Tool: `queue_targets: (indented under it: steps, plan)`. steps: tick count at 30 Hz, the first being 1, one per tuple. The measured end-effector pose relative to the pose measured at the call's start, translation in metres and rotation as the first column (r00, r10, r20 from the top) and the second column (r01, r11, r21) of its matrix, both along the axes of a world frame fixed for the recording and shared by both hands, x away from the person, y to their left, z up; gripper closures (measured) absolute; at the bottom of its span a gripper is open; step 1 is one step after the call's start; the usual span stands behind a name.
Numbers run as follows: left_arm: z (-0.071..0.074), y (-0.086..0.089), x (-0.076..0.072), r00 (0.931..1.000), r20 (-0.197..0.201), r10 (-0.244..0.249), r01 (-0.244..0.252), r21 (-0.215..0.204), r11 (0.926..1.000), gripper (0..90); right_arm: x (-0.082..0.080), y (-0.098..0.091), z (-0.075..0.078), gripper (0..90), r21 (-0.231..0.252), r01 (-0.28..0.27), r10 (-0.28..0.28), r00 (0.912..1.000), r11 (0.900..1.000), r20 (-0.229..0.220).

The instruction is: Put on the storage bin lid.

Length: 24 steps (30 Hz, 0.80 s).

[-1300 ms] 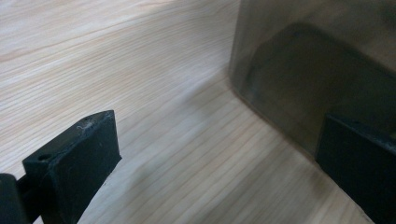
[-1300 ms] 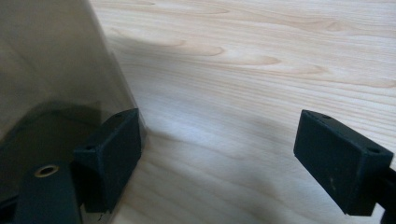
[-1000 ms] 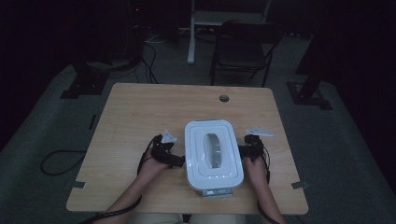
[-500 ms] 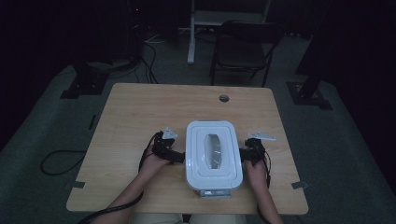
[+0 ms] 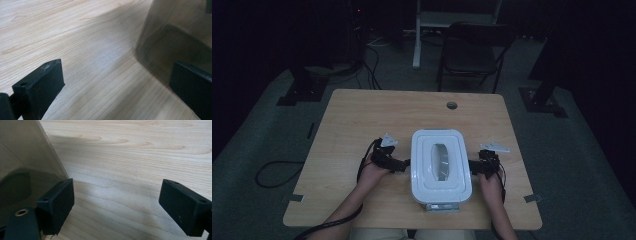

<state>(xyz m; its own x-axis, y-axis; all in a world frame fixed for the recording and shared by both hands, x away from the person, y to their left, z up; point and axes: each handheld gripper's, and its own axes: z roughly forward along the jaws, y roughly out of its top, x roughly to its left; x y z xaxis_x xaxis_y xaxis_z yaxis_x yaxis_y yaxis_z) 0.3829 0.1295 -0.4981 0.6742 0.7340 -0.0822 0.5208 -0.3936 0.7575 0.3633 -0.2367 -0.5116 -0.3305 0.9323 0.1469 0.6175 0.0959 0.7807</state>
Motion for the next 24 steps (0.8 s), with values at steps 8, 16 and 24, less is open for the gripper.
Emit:
queue_targets:
  steps: [8,16,24]
  plan:
    - [-0.003,0.008,0.000,0.9998,-0.008,0.021,-0.021,0.000,0.9998,0.6,-0.005,-0.006,0.001,13.0,-0.017,-0.006,0.006,0.9999,0.9998,0.012]
    - [-0.004,0.023,-0.002,0.9990,-0.010,0.043,-0.044,-0.007,0.9990,0.6,-0.012,-0.018,0.003,13.3,-0.019,0.006,-0.006,0.9997,0.9998,0.025]
    - [-0.005,0.040,-0.005,0.9974,-0.015,0.071,-0.071,0.010,0.9975,0.7,-0.020,-0.029,0.002,13.3,-0.045,0.023,-0.021,0.9993,0.9987,0.030]
